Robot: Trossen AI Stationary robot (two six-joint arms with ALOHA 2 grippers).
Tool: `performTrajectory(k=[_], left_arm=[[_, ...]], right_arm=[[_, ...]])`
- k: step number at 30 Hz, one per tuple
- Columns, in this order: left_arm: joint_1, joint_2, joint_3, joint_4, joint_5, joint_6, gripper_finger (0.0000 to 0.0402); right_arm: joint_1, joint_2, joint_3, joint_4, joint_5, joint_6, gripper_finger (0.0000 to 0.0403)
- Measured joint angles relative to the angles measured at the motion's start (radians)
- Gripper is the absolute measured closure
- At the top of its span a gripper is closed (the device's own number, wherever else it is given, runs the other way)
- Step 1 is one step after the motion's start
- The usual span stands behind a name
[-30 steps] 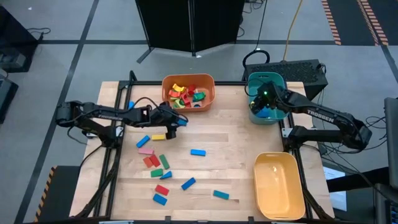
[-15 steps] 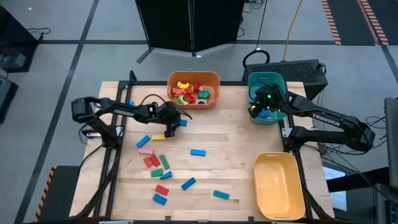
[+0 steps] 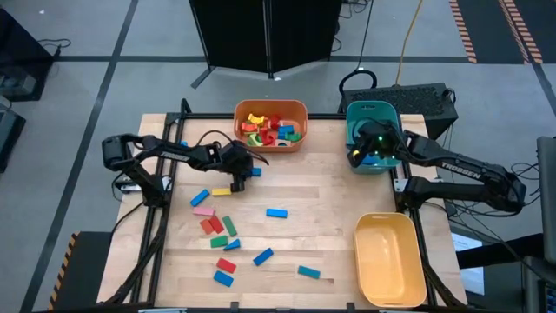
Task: Sort blocks by size
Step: Put the blue rectangular block into the green bin
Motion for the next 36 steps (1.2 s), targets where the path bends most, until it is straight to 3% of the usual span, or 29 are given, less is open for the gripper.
performTrajectory(k=[5,17,22,36], left_arm=[[0.0,0.0,0.0,0.0,0.002,-0.026,0.0294],[-0.012,0.005,-0.004,0.085,0.015,-0.078,0.0285],[-0.041,0.008,-0.006,0.148,0.054,-0.097,0.0286],[-0.156,0.006,0.028,0.345,0.06,-0.155,0.0285]], right_arm=[[0.039,0.0,0.0,0.03,0.0,0.018,0.022],[0.175,0.0,0.0,0.104,-0.001,-0.053,0.022],[0.241,0.019,0.0,0.169,-0.087,-0.095,0.022],[0.413,0.309,0.0,0.503,-0.104,-0.096,0.022]])
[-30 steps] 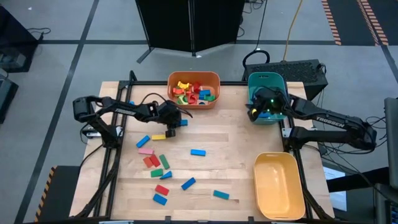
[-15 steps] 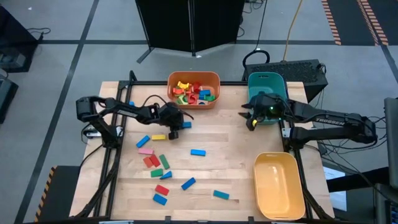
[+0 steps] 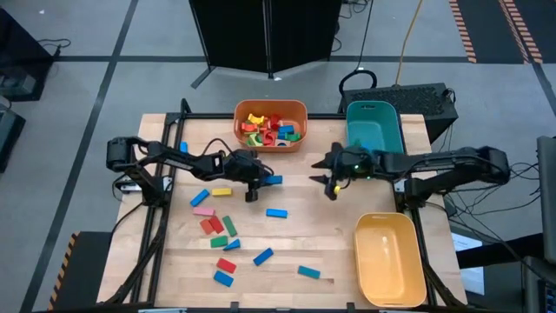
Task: Sort blocks by size
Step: Put the blue rectangular block into the green bin
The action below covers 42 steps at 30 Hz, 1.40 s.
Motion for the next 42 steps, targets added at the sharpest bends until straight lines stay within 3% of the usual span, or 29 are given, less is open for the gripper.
performTrajectory(k=[10,18,24,42], left_arm=[[-0.031,-0.002,0.002,0.108,-0.001,-0.055,0.0285],[-0.048,-0.002,0.002,0.178,0.045,-0.065,0.0285],[-0.057,-0.003,0.002,0.184,0.051,-0.065,0.0285],[-0.077,-0.003,0.003,0.256,0.107,-0.089,0.0285]], right_arm=[[0.074,0.198,0.0,0.27,0.006,-0.045,0.0213],[0.077,0.343,0.0,0.395,0.006,-0.086,0.0153],[0.076,0.378,0.0,0.461,0.006,-0.097,0.0121],[0.074,0.377,0.0,0.488,-0.002,-0.071,0.0164]])
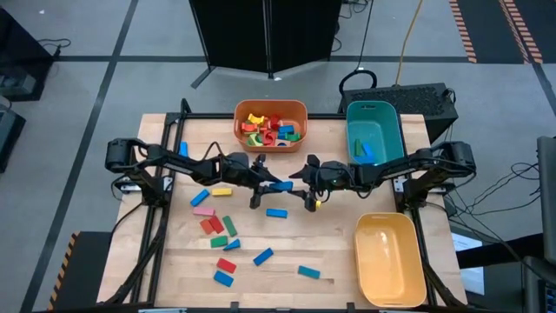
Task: Sort blocks by size
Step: Put the blue rectangular block into the green bin
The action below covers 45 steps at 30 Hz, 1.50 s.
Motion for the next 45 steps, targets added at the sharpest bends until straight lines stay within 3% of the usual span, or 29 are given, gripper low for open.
performTrajectory(k=[8,30,41,45], left_arm=[[0.0,0.0,0.0,0.0,-0.003,-0.001,0.0285],[0.0,0.0,0.0,0.021,-0.009,-0.002,0.0285],[0.001,0.0,0.0,0.019,-0.016,-0.001,0.0285],[0.0,0.0,0.0,0.018,-0.034,-0.002,0.0285]], right_arm=[[0.0,0.0,0.0,0.007,0.0,0.0,0.0191],[-0.002,0.0,0.0,0.031,-0.051,-0.002,0.0197],[-0.015,0.0,0.0,0.049,-0.052,-0.002,0.028],[-0.02,0.0,0.0,0.052,-0.052,0.0,0.0287]])
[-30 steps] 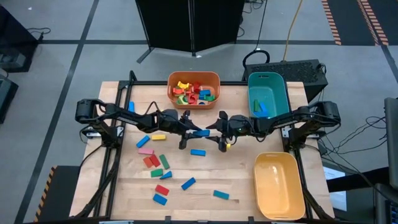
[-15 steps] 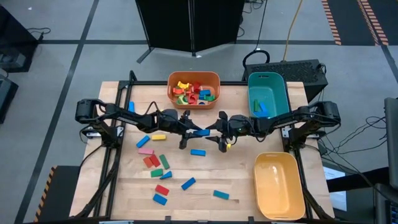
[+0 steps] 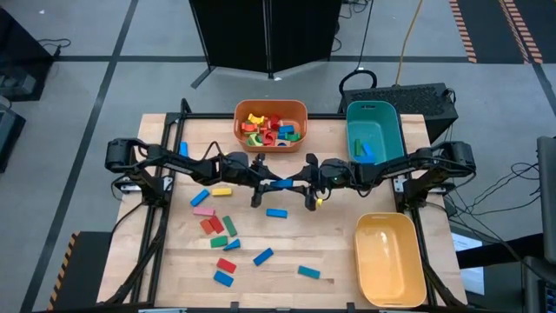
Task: Sort blocks by size
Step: Put the blue rectangular block into the green bin
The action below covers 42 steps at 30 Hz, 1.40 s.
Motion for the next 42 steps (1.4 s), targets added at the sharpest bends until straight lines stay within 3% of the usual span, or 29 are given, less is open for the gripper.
performTrajectory(k=[5,14,21,27,35,42], left_arm=[[0.0,0.0,0.0,0.0,-0.009,-0.004,0.0266],[0.002,-0.059,0.0,-0.118,-0.017,-0.022,0.0171],[0.002,-0.19,0.001,-0.283,-0.031,0.011,0.0158],[0.009,-0.296,-0.006,-0.446,-0.125,0.025,0.0157],[0.016,-0.323,-0.033,-0.469,-0.225,0.03,0.0157],[0.029,-0.323,-0.033,-0.505,-0.259,0.03,0.0157]], right_arm=[[0.0,0.0,0.0,0.002,0.001,0.005,0.0283],[-0.002,-0.016,0.0,-0.046,0.006,0.009,0.0282],[-0.004,-0.119,0.0,-0.187,0.014,0.009,0.0282],[-0.006,-0.293,0.001,-0.417,0.142,0.009,0.0282],[-0.007,-0.555,0.0,-0.711,0.281,0.035,0.0282],[-0.025,-0.736,0.0,-0.961,0.524,0.096,0.0282]])
